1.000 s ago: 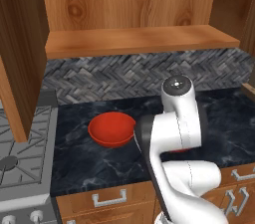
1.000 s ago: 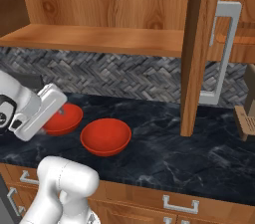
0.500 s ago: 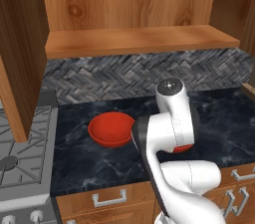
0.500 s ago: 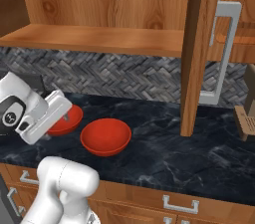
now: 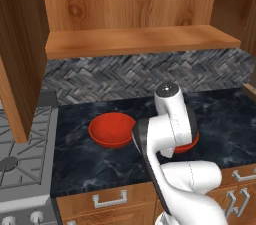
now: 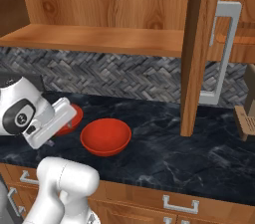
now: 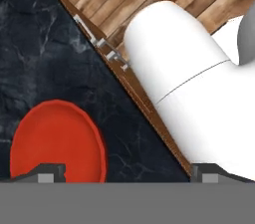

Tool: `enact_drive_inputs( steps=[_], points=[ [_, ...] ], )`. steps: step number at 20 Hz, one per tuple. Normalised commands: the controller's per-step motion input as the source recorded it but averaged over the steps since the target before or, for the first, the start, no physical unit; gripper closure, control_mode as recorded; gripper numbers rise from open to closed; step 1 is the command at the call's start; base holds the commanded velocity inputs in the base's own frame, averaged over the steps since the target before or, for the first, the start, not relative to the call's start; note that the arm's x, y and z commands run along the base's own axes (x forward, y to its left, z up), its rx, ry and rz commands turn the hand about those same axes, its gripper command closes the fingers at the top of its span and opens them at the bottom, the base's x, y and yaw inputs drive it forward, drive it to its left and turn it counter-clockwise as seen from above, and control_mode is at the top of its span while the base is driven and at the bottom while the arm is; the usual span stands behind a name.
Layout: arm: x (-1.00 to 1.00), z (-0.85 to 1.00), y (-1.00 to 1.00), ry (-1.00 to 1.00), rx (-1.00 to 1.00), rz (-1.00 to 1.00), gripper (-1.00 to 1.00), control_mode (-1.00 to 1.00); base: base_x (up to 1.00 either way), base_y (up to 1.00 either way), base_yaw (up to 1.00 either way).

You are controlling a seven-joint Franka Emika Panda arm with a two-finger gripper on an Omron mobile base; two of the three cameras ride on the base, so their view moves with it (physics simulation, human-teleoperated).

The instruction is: Open the cabinet. Pick the bowls from the counter and place them in the cabinet. Then close the cabinet.

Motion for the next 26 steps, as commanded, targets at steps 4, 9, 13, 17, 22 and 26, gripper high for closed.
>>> enact_drive_inputs(
  steps=[4, 9, 13, 17, 22, 26],
  points=[
    [0.13, -0.51, 0.00, -0.04, 0.00, -0.03, -1.00, -1.00, 0.00, 0.00, 0.00],
    [0.34, -0.34, 0.03, -0.08, 0.00, -0.01, -1.00, -1.00, 0.00, 0.00, 0.00],
    [0.52, -0.31, 0.03, -0.06, 0.00, 0.00, -1.00, -1.00, 0.00, 0.00, 0.00],
    [0.27, -0.32, 0.00, -0.02, 0.00, 0.00, -1.00, -1.00, 0.00, 0.00, 0.00],
    [0.22, -0.37, 0.00, 0.01, 0.03, 0.00, -1.00, -1.00, 0.00, 0.00, 0.00],
    [0.22, -0.27, 0.00, 0.00, 0.01, 0.00, -1.00, -1.00, 0.00, 0.00, 0.00]
  ],
)
